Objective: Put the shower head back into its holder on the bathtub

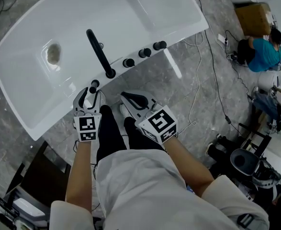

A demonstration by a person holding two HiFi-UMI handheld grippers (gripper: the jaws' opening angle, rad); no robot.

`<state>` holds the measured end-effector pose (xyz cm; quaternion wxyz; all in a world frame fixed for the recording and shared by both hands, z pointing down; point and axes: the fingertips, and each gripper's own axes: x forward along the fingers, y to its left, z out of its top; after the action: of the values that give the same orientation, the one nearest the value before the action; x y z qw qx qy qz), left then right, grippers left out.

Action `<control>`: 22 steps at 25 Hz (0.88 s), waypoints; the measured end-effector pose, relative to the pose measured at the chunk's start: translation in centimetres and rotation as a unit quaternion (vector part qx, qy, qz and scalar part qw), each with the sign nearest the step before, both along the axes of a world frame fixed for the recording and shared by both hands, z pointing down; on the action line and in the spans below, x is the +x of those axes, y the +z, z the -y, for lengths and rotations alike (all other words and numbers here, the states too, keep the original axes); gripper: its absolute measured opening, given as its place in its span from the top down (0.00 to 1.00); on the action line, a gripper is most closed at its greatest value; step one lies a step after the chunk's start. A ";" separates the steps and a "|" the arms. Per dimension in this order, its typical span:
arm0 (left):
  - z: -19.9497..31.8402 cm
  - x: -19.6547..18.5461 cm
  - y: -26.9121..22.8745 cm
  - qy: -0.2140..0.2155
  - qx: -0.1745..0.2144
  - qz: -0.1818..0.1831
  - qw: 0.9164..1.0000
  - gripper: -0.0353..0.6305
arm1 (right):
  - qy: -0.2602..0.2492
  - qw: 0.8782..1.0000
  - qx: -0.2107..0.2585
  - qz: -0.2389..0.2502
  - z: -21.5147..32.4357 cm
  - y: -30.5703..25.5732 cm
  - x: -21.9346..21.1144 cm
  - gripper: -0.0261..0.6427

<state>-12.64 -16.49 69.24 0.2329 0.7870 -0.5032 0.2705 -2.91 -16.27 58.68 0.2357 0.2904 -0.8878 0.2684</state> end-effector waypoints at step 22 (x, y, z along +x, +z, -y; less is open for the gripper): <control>-7.9 -0.6 -15.2 -0.141 0.091 0.002 0.986 0.92 | -0.092 0.987 0.099 0.088 -5.7 -9.5 0.8 0.93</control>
<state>-13.20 -8.63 54.00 0.1949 0.7258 -0.6319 0.1896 -2.10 -10.57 49.18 0.1507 0.2049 -0.9502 0.1803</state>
